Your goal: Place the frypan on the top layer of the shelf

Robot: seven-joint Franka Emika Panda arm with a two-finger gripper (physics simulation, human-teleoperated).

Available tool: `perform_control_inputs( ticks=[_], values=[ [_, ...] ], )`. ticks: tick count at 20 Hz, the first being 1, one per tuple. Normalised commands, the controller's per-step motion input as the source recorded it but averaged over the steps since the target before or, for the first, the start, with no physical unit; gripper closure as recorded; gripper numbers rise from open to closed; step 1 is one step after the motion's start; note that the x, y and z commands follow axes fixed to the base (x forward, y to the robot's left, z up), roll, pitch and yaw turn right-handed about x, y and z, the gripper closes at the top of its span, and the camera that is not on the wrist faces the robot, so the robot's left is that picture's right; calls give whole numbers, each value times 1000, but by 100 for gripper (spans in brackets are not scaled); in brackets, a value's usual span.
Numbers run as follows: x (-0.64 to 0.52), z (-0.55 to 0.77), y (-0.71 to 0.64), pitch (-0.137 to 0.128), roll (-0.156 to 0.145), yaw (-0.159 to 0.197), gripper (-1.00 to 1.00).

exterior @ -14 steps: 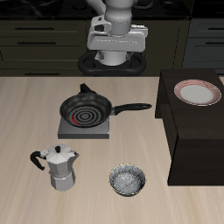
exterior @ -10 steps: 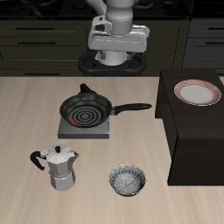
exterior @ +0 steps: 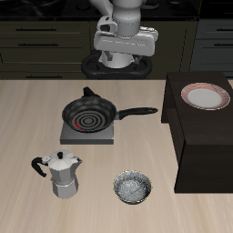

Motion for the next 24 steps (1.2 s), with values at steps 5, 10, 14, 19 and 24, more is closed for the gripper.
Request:
perform_control_inputs(
  ticks=[5, 10, 14, 19, 24],
  values=[
    [87, -98, 46, 17, -32, -85, -100],
    [79, 47, -64, -38, -27, -118, -100],
    [-11, -50, 75, 6, 18, -223, -100],
    [-12, -23, 122, 10, 3, -89, -100],
    [7, 8, 111, 2, 0, -84, -100]
  ],
)
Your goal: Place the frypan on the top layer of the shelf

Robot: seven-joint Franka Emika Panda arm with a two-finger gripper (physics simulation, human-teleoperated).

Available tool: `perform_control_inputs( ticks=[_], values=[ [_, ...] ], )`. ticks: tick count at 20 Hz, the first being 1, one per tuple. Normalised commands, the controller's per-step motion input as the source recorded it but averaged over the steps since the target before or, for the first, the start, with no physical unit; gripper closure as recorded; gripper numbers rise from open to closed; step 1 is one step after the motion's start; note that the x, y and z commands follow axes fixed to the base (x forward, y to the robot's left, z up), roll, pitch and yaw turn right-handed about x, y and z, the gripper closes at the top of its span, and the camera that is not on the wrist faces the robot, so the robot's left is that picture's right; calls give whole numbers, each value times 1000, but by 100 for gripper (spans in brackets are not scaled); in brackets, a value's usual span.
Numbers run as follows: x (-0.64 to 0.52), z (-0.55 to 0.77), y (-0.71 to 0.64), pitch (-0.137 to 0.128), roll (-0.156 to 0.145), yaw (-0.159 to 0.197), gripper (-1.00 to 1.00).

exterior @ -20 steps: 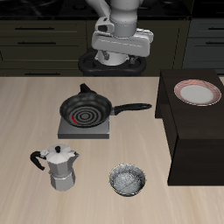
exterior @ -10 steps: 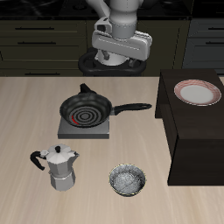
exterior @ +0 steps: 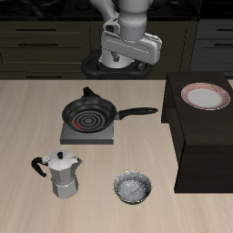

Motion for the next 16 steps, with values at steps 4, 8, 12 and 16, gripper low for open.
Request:
perform_control_inputs(
  ticks=[4, 8, 12, 16],
  values=[
    [10, -7, 142, -7, 47, -147, -100],
    [6, 102, 85, -59, 16, -110, -100],
    [71, -22, -39, -6, -9, -169, -100],
    [42, 0, 0, -6, 11, -203, -100]
  ],
)
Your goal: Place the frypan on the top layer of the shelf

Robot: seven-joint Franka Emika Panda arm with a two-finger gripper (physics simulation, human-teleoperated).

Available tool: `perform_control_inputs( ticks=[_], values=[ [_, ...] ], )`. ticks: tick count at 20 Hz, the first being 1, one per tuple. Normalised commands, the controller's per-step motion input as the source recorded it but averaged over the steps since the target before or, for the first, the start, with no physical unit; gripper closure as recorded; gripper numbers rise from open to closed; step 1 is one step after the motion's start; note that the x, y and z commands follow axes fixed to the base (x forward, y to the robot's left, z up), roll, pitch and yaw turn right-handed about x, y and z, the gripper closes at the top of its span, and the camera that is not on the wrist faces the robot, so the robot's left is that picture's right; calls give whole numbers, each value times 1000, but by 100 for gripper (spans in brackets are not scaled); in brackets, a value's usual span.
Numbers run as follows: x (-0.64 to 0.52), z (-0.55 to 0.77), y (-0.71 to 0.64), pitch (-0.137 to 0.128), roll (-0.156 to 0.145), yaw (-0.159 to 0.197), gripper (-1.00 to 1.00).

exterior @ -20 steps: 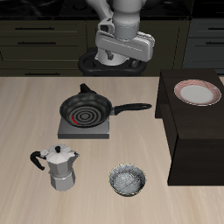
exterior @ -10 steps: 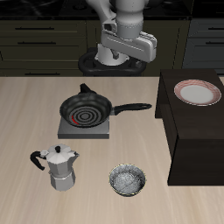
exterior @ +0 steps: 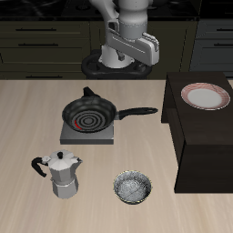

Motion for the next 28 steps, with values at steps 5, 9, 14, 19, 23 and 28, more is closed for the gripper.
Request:
perform_control_inputs(
  ticks=[5, 9, 14, 19, 23, 28],
  values=[
    [38, -59, -35, 4, -11, -169, -100],
    [41, -82, 53, -21, 0, -95, -100],
    [35, -49, 2, -1, -9, -123, -100],
    [45, -34, 23, 4, -1, -89, -100],
    [35, -113, 16, 6, -16, -128, -100],
    [21, -27, 94, -4, 49, -177, -100]
  ],
)
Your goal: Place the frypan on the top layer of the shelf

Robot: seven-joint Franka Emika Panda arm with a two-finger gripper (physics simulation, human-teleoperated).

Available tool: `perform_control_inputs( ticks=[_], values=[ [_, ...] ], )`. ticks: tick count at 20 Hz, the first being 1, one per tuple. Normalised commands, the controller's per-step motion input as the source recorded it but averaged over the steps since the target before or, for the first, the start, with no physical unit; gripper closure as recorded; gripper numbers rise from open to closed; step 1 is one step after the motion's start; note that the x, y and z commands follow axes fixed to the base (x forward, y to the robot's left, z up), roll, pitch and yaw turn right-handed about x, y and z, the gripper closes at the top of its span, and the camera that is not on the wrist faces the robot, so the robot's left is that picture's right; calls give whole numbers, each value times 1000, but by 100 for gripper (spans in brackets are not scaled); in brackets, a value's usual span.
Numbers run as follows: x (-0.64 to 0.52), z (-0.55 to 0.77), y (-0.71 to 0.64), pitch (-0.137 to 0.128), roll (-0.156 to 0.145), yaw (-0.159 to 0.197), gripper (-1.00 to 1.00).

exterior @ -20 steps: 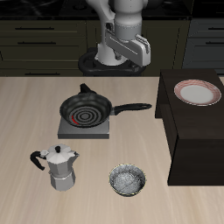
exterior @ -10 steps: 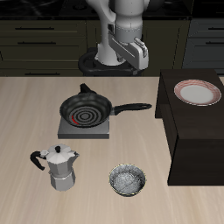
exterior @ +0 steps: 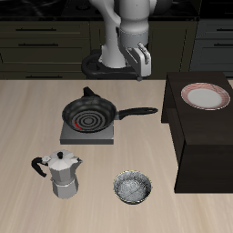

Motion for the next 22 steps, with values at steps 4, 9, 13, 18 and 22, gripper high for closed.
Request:
perform_control_inputs(
  ticks=[4, 9, 13, 18, 22],
  values=[
    [28, -18, 141, -17, 49, -97, -100],
    [10, -14, 58, -22, 9, 13, -100],
    [70, -27, -113, 4, -36, 32, -100],
    [53, -153, 50, 11, 9, -2, -100],
    [37, -244, 88, 21, 12, 7, -100]
  ],
)
